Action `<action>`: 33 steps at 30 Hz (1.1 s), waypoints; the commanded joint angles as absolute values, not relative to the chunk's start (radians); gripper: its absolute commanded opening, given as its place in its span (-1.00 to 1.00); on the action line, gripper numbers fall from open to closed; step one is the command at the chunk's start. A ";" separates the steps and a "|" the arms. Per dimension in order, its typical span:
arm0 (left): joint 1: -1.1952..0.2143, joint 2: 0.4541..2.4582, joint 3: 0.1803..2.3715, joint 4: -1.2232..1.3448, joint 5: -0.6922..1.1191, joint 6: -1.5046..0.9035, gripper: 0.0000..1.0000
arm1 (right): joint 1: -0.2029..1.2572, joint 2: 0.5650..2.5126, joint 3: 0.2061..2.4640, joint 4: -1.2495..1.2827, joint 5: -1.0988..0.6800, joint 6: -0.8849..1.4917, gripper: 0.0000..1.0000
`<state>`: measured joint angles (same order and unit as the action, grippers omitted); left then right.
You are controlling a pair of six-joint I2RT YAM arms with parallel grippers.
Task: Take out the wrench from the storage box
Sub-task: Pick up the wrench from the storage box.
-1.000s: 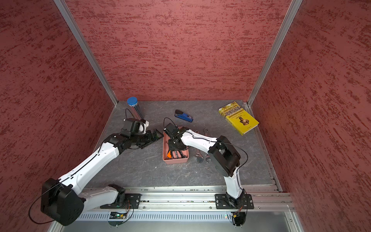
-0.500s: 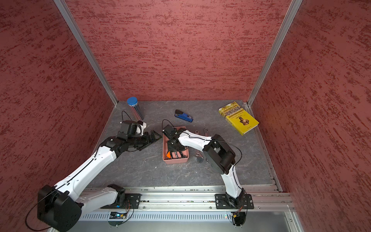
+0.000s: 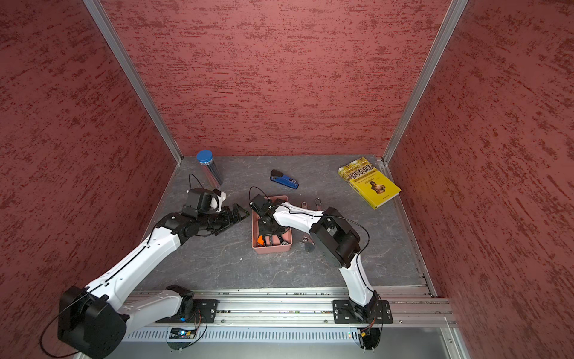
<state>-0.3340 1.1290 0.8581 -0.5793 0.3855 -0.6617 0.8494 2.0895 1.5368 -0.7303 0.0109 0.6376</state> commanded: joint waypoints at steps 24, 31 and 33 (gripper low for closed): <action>-0.329 1.189 0.907 -0.558 0.410 -0.653 1.00 | 0.837 1.861 1.582 -0.776 0.130 0.636 -1.00; -0.370 1.217 0.940 -0.539 0.403 -0.669 1.00 | 0.730 1.688 1.509 -0.853 0.142 0.564 -1.00; -0.381 1.233 0.953 -0.534 0.402 -0.670 0.99 | 0.680 1.638 1.471 -0.884 0.143 0.520 -1.00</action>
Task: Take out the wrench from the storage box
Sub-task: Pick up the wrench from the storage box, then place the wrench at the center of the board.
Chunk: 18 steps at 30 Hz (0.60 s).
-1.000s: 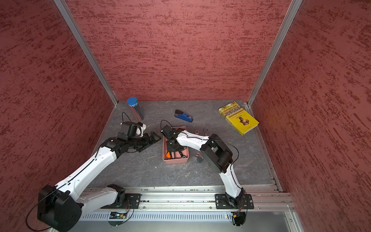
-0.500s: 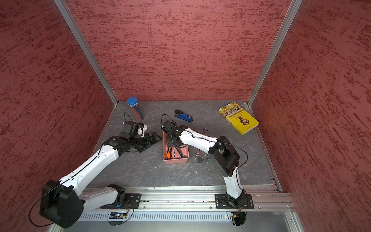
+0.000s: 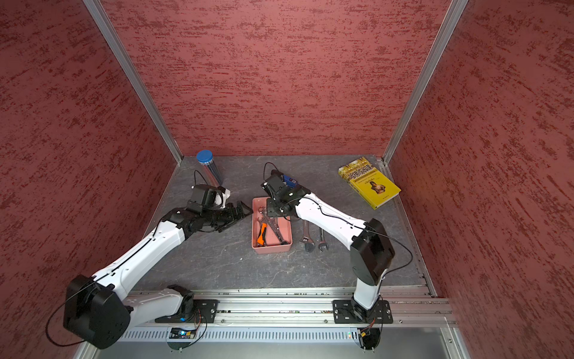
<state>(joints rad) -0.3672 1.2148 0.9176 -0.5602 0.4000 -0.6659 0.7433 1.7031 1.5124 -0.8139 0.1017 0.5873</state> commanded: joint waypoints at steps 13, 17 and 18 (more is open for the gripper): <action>-0.445 1.331 1.049 -0.524 0.382 -0.672 0.99 | 0.286 1.541 1.163 -0.800 0.074 0.250 -1.00; -0.461 1.348 1.071 -0.523 0.377 -0.675 0.99 | 0.247 1.605 1.129 -0.740 0.074 0.235 -1.00; -0.464 1.351 1.074 -0.526 0.376 -0.675 0.99 | 0.243 1.622 1.122 -0.723 0.079 0.232 -1.00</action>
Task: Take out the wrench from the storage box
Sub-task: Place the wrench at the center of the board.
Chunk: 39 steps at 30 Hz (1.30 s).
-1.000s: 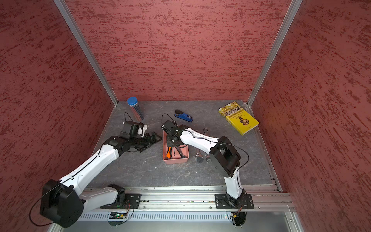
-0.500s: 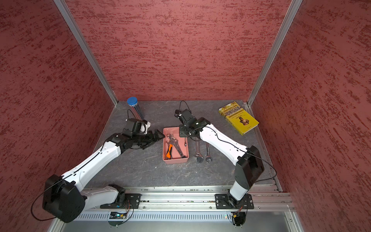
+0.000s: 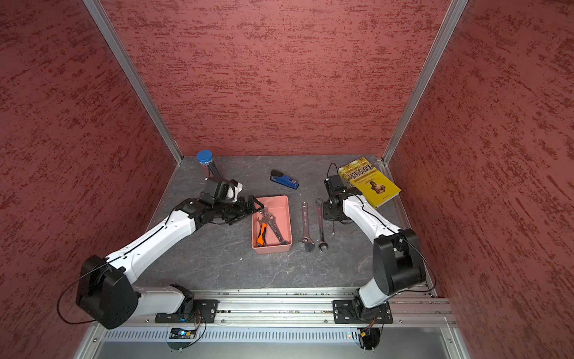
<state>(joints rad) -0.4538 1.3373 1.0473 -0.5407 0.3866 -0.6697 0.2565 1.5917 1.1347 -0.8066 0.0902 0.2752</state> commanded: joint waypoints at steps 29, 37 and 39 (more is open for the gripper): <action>-0.468 1.331 1.024 -0.529 0.359 -0.677 0.99 | 0.199 1.873 1.134 -0.621 0.054 0.223 -0.76; -0.464 1.335 1.025 -0.533 0.360 -0.675 0.99 | 0.199 1.868 1.137 -0.622 0.061 0.221 -0.55; -0.462 1.336 1.025 -0.534 0.361 -0.674 0.99 | 0.199 1.863 1.141 -0.623 0.063 0.219 -0.51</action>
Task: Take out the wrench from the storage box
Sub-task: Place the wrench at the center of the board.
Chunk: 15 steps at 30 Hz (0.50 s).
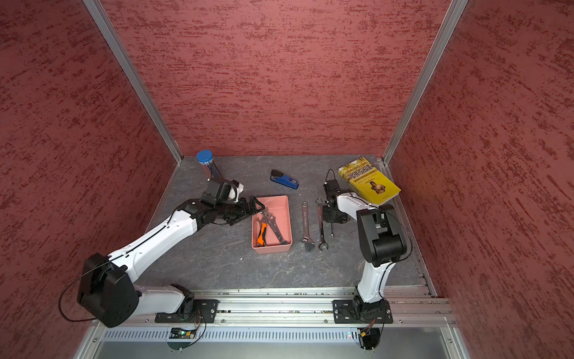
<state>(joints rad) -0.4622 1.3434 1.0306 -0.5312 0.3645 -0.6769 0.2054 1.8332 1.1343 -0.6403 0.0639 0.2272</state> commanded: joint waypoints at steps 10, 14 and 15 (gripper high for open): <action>-0.454 1.348 1.033 -0.535 0.369 -0.666 0.99 | 0.199 1.859 1.151 -0.631 0.052 0.221 -0.42; -0.450 1.348 1.039 -0.543 0.371 -0.658 0.99 | 0.199 1.830 1.158 -0.645 0.061 0.214 -0.41; -0.447 1.348 1.040 -0.545 0.372 -0.657 0.99 | 0.199 1.815 1.166 -0.654 0.060 0.218 -0.41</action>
<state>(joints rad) -0.4545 1.3434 1.0306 -0.5327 0.3653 -0.6758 0.2050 1.8328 1.1381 -0.6415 0.0639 0.2272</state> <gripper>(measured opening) 0.997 0.296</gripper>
